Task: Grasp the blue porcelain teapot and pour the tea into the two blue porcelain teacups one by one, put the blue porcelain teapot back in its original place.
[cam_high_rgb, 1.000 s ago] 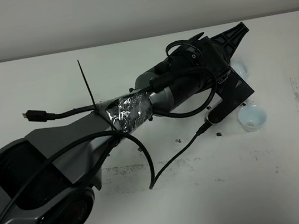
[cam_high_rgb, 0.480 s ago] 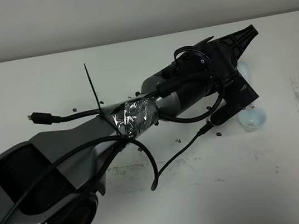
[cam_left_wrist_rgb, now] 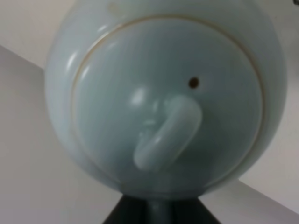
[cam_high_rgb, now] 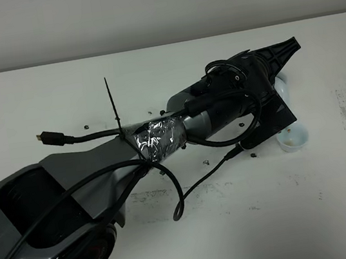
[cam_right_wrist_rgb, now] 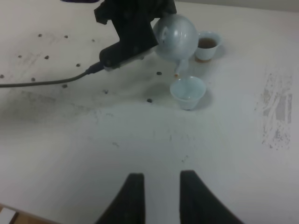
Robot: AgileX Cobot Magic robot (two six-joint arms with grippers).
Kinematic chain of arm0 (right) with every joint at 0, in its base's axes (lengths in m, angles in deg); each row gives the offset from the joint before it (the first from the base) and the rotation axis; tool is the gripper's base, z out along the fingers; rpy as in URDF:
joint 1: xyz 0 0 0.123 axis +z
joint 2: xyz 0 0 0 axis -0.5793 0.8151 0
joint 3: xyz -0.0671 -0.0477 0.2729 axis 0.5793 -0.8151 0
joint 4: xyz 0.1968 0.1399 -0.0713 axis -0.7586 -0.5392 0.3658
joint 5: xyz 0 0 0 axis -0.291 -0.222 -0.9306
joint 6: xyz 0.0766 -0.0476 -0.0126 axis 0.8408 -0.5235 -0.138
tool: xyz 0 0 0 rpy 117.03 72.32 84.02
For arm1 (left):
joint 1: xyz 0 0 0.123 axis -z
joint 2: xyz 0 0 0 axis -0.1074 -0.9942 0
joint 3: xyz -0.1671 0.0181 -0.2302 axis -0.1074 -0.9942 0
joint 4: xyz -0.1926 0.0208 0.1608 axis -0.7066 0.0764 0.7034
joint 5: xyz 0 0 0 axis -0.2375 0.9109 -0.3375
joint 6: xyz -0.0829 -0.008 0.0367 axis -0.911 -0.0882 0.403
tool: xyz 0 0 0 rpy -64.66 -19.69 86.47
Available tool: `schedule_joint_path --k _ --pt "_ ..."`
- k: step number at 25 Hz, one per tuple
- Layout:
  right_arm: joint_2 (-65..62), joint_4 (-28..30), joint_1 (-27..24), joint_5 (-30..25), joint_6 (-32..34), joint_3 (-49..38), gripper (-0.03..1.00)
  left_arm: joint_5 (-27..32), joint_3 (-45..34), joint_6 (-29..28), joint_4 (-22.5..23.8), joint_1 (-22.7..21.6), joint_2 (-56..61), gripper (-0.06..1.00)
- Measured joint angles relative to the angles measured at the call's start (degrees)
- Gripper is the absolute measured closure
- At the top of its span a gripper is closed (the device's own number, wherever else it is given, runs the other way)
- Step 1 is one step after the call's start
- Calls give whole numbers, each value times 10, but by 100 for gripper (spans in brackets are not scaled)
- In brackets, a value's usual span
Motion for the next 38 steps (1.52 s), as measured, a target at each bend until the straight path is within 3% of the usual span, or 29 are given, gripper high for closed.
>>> schedule_joint_path --k 14,23,38 --pt "0 0 0 0 0 0 75 -22 0 -6 14 0 -2 86" --pt "0 0 0 0 0 0 75 -35 0 -40 54 0 -2 86" --pt "0 0 0 0 0 0 75 -43 0 -43 57 0 -3 86"
